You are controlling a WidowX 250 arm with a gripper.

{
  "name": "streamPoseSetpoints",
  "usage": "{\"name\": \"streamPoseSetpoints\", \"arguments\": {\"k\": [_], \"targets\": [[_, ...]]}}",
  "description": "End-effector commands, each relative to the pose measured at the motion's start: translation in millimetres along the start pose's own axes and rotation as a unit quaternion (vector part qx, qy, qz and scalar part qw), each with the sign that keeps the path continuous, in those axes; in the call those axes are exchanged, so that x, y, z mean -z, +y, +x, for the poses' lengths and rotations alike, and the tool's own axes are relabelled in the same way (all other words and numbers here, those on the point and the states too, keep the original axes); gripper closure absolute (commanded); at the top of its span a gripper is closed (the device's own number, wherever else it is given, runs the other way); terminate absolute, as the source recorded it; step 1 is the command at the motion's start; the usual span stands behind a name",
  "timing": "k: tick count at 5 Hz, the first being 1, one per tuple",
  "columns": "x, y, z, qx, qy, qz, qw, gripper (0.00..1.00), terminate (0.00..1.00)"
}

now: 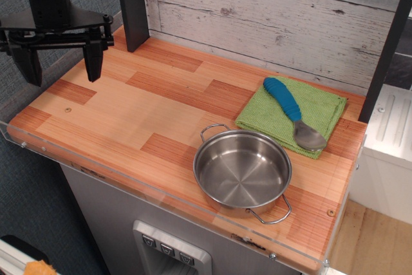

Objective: Place the blue spoon on the front left corner of the table

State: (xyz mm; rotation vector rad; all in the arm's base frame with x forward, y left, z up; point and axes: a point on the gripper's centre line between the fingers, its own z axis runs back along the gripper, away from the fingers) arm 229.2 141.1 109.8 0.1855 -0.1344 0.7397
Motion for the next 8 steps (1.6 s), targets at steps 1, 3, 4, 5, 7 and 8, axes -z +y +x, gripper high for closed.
{"name": "streamPoseSetpoints", "arguments": {"k": [1, 3, 4, 5, 7, 8], "targets": [[0.0, 0.0, 0.0, 0.000, 0.000, 0.000, 1.0000, 0.00, 0.00], [-3.9, -45.5, 0.5, 0.003, 0.005, 0.005, 1.0000, 0.00, 0.00], [-6.1, -80.0, 3.9, 0.012, 0.024, -0.040, 0.9989, 0.00, 0.00], [-6.9, -123.3, 9.4, 0.025, 0.025, -0.034, 0.9988, 0.00, 0.00], [2.2, -187.2, 12.4, 0.061, 0.027, -0.045, 0.9967, 0.00, 0.00], [12.3, -206.6, 13.8, 0.056, 0.024, -0.046, 0.9971, 0.00, 0.00]]}}
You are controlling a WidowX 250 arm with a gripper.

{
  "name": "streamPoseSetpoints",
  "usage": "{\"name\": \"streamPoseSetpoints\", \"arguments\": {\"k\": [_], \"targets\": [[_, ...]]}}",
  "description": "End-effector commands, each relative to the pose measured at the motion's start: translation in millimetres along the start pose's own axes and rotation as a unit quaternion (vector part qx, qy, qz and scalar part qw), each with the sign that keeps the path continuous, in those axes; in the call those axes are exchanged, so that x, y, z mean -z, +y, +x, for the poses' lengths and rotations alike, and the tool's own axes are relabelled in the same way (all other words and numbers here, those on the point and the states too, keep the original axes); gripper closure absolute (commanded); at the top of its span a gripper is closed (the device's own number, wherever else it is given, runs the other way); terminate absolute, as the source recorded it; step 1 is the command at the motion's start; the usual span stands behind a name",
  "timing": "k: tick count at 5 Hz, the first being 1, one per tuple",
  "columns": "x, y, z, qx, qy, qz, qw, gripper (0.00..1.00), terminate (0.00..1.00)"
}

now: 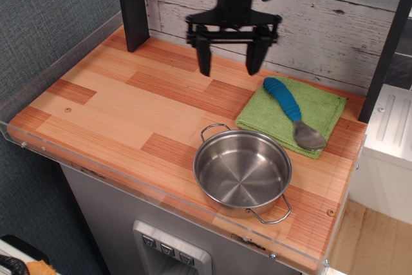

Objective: Place the blue spoon on the front left corner of the table

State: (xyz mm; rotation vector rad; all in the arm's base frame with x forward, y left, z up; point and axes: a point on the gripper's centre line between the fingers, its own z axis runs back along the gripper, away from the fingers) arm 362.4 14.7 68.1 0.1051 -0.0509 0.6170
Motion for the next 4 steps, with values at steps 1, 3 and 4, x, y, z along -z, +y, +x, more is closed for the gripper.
{"name": "streamPoseSetpoints", "arguments": {"k": [1, 3, 4], "targets": [[-3.5, -36.1, 11.6, -0.027, -0.033, -0.024, 0.9988, 0.00, 0.00], [-3.8, -52.4, 13.6, -0.059, -0.032, -0.030, 0.9973, 0.00, 0.00], [2.3, -58.8, 14.9, -0.060, -0.029, -0.025, 0.9974, 0.00, 0.00]]}}
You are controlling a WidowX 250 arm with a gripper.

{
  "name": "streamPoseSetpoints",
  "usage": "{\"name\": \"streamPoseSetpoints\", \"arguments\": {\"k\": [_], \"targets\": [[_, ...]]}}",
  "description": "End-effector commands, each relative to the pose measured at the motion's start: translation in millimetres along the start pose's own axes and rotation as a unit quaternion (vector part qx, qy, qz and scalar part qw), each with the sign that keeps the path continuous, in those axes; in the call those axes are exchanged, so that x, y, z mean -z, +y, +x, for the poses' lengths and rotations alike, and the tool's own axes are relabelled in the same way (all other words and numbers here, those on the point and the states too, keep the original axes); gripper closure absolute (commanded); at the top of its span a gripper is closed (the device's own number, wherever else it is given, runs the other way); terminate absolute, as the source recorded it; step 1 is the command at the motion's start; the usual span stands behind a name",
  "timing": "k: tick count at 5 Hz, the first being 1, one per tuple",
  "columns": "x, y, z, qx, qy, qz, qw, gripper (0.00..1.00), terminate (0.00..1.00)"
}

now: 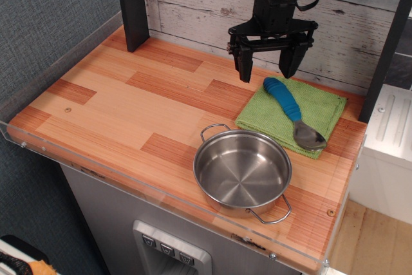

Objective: Place the blue spoon on the front left corner of the table

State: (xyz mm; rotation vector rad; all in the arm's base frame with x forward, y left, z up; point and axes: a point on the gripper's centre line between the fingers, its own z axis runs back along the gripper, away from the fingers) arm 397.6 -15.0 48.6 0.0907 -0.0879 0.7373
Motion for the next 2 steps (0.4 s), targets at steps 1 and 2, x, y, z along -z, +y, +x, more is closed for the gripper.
{"name": "streamPoseSetpoints", "arguments": {"k": [1, 2], "targets": [[-8.3, -16.2, 2.1, -0.004, -0.020, -0.018, 0.9996, 0.00, 0.00], [-3.0, -17.8, 2.5, -0.008, -0.017, -0.018, 0.9997, 0.00, 0.00]]}}
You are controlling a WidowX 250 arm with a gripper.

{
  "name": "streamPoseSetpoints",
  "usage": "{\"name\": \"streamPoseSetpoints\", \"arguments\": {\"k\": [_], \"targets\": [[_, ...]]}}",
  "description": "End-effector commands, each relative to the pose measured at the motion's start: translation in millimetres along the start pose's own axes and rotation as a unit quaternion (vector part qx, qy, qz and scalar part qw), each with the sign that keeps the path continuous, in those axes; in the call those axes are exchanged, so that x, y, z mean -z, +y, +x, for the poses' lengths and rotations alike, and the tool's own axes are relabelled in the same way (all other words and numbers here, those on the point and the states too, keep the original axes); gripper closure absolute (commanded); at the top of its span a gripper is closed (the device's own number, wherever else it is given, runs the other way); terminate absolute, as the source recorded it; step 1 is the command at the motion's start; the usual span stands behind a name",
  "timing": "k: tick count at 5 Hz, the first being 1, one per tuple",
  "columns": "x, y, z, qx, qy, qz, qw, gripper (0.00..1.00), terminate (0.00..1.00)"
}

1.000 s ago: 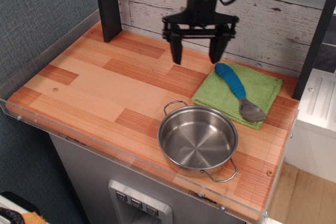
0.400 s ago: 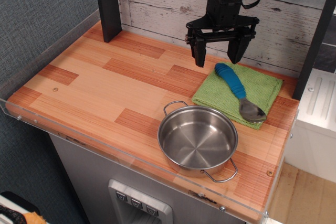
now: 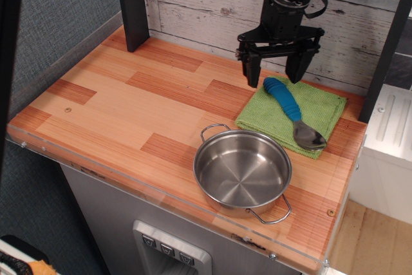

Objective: Place the blue spoon on the front left corner of the table

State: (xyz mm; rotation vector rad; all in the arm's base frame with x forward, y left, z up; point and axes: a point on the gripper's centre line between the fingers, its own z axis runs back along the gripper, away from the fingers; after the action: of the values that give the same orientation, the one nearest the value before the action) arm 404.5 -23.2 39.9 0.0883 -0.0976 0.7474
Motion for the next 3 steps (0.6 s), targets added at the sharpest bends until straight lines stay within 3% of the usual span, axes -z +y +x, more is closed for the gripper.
{"name": "streamPoseSetpoints", "arguments": {"k": [1, 3], "targets": [[-6.9, -8.4, 6.7, 0.004, -0.006, -0.016, 0.9998, 0.00, 0.00], [0.0, -10.1, 7.1, 0.002, -0.003, -0.012, 0.9999, 0.00, 0.00]]}}
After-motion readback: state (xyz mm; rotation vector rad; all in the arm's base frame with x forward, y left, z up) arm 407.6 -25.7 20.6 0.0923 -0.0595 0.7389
